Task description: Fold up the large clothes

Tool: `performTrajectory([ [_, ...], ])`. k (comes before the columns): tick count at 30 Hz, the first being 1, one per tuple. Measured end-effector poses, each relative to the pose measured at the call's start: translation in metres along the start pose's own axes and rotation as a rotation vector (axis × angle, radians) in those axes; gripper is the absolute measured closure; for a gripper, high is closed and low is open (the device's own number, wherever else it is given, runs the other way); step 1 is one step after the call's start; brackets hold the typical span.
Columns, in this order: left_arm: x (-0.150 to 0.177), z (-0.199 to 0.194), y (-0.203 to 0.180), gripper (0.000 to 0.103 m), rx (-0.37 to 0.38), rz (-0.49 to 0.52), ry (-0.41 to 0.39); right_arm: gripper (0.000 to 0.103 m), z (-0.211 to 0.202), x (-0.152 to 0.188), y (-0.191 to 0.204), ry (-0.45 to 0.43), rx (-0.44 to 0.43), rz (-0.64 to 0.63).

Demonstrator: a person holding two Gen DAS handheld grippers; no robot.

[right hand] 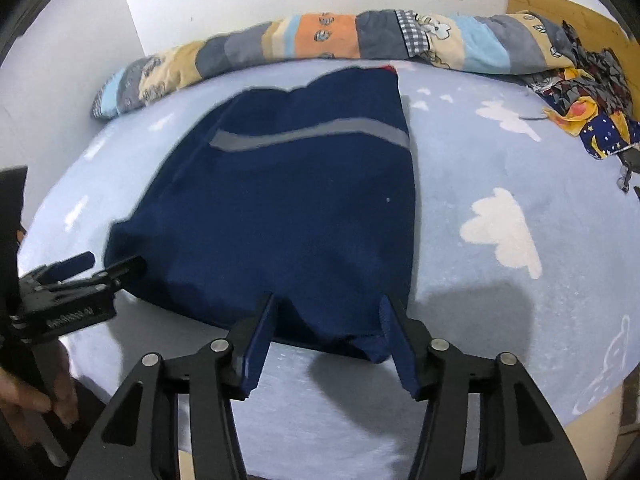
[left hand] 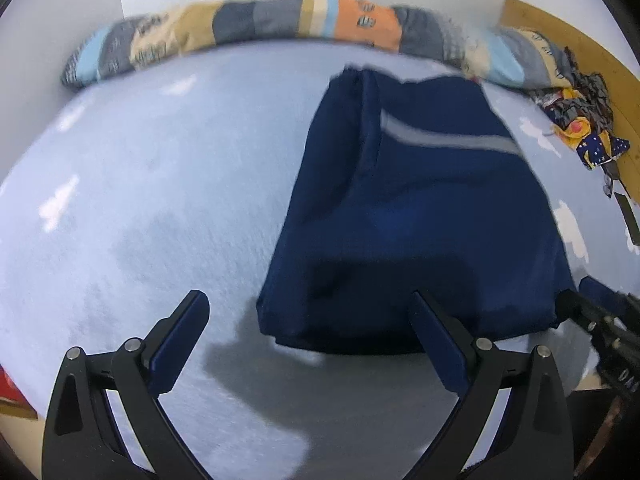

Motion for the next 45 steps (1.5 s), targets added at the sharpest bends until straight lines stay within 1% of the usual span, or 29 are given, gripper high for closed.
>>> performTrajectory([
  [1,-0.006,-0.007,-0.002,0.003,0.001,0.008,-0.036,0.048,-0.007,-0.005,0.0,-0.033,-0.003,0.009],
  [2,-0.014,-0.02,-0.005,0.003,0.0,0.025,-0.094,0.048,-0.013,-0.011,0.001,-0.063,-0.006,0.004],
  [3,-0.018,-0.028,-0.005,0.003,-0.001,0.037,-0.125,0.047,-0.022,-0.018,0.003,-0.102,-0.004,-0.009],
  [4,-0.022,-0.038,-0.006,0.003,-0.003,0.048,-0.161,0.045,-0.032,-0.025,0.004,-0.148,0.005,-0.027],
  [5,-0.023,-0.05,-0.007,0.003,0.004,0.052,-0.196,0.04,-0.041,-0.03,0.006,-0.186,0.011,-0.04],
  [6,-0.023,-0.059,-0.008,0.003,0.017,0.051,-0.217,0.034,-0.05,-0.034,0.007,-0.223,0.013,-0.05],
  [7,-0.022,-0.066,-0.008,0.003,0.025,0.048,-0.229,0.031,-0.061,-0.037,0.008,-0.256,0.014,-0.059],
  [10,-0.013,-0.085,-0.007,0.0,0.033,0.038,-0.241,0.027,-0.083,-0.033,0.012,-0.3,-0.001,-0.059],
  [13,-0.008,-0.098,-0.007,0.0,0.021,0.042,-0.267,0.023,-0.101,-0.022,0.017,-0.318,-0.02,-0.051],
  [15,-0.011,-0.102,-0.009,0.0,0.012,0.06,-0.29,0.011,-0.109,-0.016,0.023,-0.328,-0.027,-0.062],
  [16,-0.013,-0.103,-0.009,0.0,0.008,0.067,-0.301,0.01,-0.11,-0.014,0.026,-0.329,-0.018,-0.077],
  [18,-0.019,-0.102,-0.007,0.0,-0.008,0.072,-0.317,0.01,-0.112,-0.014,0.03,-0.34,-0.009,-0.111],
  [21,-0.021,-0.101,-0.005,0.0,-0.014,0.068,-0.323,0.01,-0.108,-0.013,0.035,-0.328,0.005,-0.152],
  [24,-0.02,-0.1,-0.004,0.0,-0.018,0.061,-0.317,0.01,-0.106,-0.013,0.034,-0.324,0.004,-0.149],
  [38,-0.023,-0.108,-0.003,0.0,-0.04,0.07,-0.355,0.01,-0.104,-0.009,0.037,-0.312,0.001,-0.15],
  [45,-0.023,-0.109,-0.003,0.0,-0.046,0.071,-0.355,0.01,-0.103,-0.009,0.037,-0.309,0.002,-0.151],
])
Point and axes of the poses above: each gripper's, at about its wrist camera, not at the fingertips, and z roughly the way its jaws point, y to its left, x to its underside, the point moved 10 cm from there along z, roughly the way its jaws point, and after that the axes turned 13 degrees about -y, right-handed, at the moved point
